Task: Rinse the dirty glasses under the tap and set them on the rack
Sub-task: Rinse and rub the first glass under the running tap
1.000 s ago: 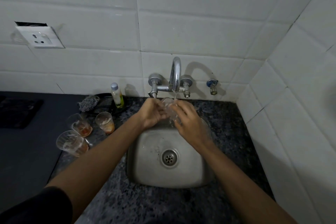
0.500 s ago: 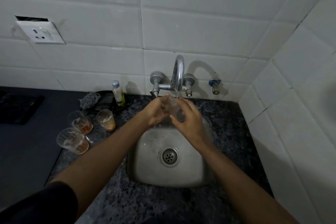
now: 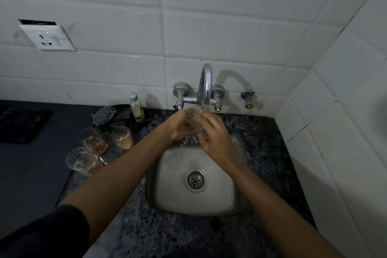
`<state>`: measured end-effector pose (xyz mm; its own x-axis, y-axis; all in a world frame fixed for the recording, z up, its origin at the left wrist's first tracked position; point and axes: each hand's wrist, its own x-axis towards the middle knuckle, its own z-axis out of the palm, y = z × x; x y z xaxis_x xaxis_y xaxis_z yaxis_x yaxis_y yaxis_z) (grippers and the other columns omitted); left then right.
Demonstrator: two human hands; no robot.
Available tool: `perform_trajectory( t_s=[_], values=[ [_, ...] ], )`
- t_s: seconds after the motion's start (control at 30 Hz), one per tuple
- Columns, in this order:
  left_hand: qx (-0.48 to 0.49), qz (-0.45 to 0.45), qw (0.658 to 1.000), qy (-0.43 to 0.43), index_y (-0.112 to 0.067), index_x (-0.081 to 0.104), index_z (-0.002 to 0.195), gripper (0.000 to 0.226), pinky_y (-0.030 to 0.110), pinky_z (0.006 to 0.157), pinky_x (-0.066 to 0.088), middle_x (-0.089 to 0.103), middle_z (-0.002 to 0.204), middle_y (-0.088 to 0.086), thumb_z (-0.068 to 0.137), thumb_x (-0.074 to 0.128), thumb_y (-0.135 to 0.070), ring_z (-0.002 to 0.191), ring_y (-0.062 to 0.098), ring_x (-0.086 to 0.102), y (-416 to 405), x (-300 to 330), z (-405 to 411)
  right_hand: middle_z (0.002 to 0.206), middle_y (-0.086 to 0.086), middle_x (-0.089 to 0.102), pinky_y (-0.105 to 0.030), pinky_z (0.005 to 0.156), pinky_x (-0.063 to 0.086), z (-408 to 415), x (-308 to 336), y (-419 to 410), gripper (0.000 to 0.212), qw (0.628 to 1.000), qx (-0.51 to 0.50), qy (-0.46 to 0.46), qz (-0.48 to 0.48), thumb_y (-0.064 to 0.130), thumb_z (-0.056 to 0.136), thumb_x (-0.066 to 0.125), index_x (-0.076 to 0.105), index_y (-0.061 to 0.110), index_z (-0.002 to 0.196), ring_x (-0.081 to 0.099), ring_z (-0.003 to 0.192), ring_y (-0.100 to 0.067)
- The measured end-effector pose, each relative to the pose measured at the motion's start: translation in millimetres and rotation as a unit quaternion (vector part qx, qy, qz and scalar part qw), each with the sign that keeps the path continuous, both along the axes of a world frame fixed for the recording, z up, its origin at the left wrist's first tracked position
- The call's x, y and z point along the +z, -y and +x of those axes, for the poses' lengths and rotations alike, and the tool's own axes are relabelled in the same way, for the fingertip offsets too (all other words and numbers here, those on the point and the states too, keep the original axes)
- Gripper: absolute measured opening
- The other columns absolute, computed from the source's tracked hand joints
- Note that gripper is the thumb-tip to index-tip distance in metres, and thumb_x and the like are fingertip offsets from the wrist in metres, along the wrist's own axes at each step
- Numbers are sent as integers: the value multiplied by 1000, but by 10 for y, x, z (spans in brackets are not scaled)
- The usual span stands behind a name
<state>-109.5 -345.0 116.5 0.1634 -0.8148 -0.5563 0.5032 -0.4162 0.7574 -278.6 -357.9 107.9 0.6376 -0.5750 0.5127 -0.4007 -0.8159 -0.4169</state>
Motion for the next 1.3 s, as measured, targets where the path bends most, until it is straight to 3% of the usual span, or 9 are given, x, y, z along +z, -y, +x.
perform_trajectory(
  t_s=[0.1, 0.17, 0.4, 0.57, 0.77, 0.87, 0.97, 1.13, 1.3],
  values=[
    [27, -26, 999, 1, -12, 66, 99, 21, 42, 92, 55, 71, 102, 14, 104, 53, -28, 99, 27, 67, 8, -42, -19, 135, 0, 59, -23, 101, 51, 84, -15, -5, 58, 984, -41, 93, 144, 15, 83, 83, 64, 20, 137, 59, 123, -14],
    [38, -45, 998, -24, -12, 66, 97, 22, 33, 75, 58, 72, 92, 9, 105, 50, -24, 85, 20, 68, -11, -58, -41, 127, 2, 65, -26, 91, 58, 148, -3, 36, 59, 957, -85, 151, 231, 19, 77, 88, 66, 20, 132, 64, 111, -9],
    [4, -47, 999, -23, -12, 68, 97, 26, 36, 85, 53, 72, 92, 7, 101, 60, -36, 87, 21, 67, -8, -12, 27, 142, -4, 56, -30, 111, 46, 17, 61, -14, 55, 1000, 12, -9, -11, 6, 88, 75, 62, 14, 142, 49, 133, -22],
    [45, -67, 996, -49, -13, 67, 90, 19, 37, 87, 49, 71, 90, 8, 101, 58, -24, 86, 21, 65, 1, -68, 17, 125, 2, 66, -13, 90, 50, 147, 14, 16, 62, 956, -97, 135, 241, 23, 77, 91, 66, 16, 134, 64, 109, -9],
    [-8, -33, 999, -17, -8, 70, 110, 31, 41, 96, 52, 70, 107, 11, 100, 61, -36, 102, 25, 65, 19, -38, 11, 139, -4, 57, -32, 108, 49, 28, 18, -9, 57, 1000, -9, 3, 14, 8, 85, 80, 63, 14, 139, 53, 130, -23],
    [35, -35, 998, -41, -8, 71, 100, 20, 46, 112, 44, 72, 111, 14, 100, 61, -25, 109, 29, 66, 27, -68, 2, 133, 4, 59, -26, 99, 55, 93, 27, -18, 61, 983, -58, 74, 156, 16, 82, 86, 63, 18, 139, 59, 118, -11],
    [45, -57, 994, -83, 4, 62, 130, 41, 52, 120, 35, 60, 138, 25, 101, 55, -24, 134, 39, 54, 16, -159, 3, 125, 5, 64, -25, 89, 59, 144, 38, 43, 66, 961, -98, 112, 232, 20, 77, 90, 63, 17, 137, 65, 106, -7],
    [12, -35, 999, -36, -7, 70, 112, 28, 42, 94, 54, 67, 114, 16, 97, 60, -28, 102, 28, 65, 29, -68, 3, 139, -5, 57, -30, 105, 50, 76, 38, -23, 51, 999, -24, -3, 33, 10, 89, 77, 63, 15, 138, 54, 129, -24],
    [46, -63, 996, -45, -9, 68, 96, 17, 39, 87, 52, 70, 94, 11, 102, 54, -18, 84, 22, 67, 29, -15, -37, 127, 4, 61, -13, 92, 49, 169, 91, 7, 53, 971, -81, 104, 201, 18, 80, 86, 67, 21, 130, 60, 111, -5]
  ],
)
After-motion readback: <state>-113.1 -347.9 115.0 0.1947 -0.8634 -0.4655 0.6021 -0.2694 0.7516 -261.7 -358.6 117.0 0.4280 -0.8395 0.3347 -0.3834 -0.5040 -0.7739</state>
